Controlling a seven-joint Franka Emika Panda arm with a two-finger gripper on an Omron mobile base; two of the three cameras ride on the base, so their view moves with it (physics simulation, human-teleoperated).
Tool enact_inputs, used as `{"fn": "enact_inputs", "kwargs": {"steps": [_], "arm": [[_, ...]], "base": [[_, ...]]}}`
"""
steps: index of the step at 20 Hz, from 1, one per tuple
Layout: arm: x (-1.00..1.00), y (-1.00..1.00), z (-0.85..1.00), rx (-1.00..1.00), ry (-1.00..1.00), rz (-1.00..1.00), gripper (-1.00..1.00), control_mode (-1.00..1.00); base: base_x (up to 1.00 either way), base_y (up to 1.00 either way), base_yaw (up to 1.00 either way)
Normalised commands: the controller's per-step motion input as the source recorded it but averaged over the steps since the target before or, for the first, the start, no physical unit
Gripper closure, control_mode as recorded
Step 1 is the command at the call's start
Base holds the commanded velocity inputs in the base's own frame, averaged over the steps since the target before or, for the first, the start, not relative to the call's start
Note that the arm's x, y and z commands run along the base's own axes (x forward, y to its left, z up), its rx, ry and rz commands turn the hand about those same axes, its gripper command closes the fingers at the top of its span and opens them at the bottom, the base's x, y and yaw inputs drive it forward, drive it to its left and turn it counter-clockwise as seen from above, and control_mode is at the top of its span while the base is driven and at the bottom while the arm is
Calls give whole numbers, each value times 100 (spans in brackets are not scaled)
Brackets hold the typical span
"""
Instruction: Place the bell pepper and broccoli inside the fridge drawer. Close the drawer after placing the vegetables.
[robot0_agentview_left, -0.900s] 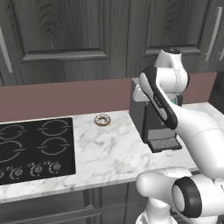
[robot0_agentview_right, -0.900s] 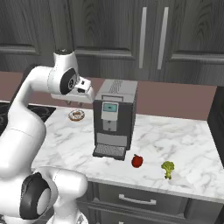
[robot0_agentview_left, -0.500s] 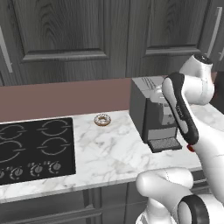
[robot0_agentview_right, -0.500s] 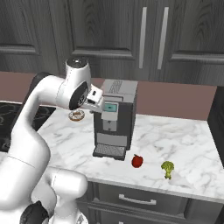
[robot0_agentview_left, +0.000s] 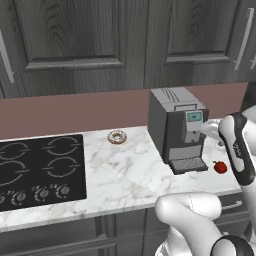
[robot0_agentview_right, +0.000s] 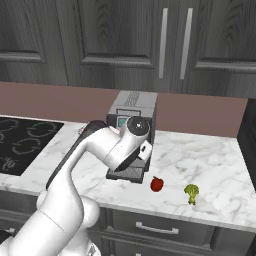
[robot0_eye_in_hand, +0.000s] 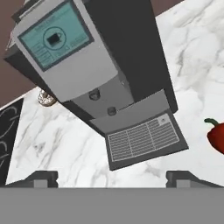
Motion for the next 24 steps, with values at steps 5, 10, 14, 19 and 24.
{"fn": "enact_inputs", "kwargs": {"steps": [5,10,14,19,24], "arm": [[25,-100,-73,0,4,-10,-100,-100],[5,-100,-15,-2,17,-22,-100,-100],[2,-100,-1,-7,28,-22,-100,-100],[0,-99,-12,-1,27,-12,-100,-100],[0,-73,-39,0,12,-3,-100,-100]], "base": [[0,0,0],[0,0,0],[0,0,0],[0,0,0],[0,0,0]]}}
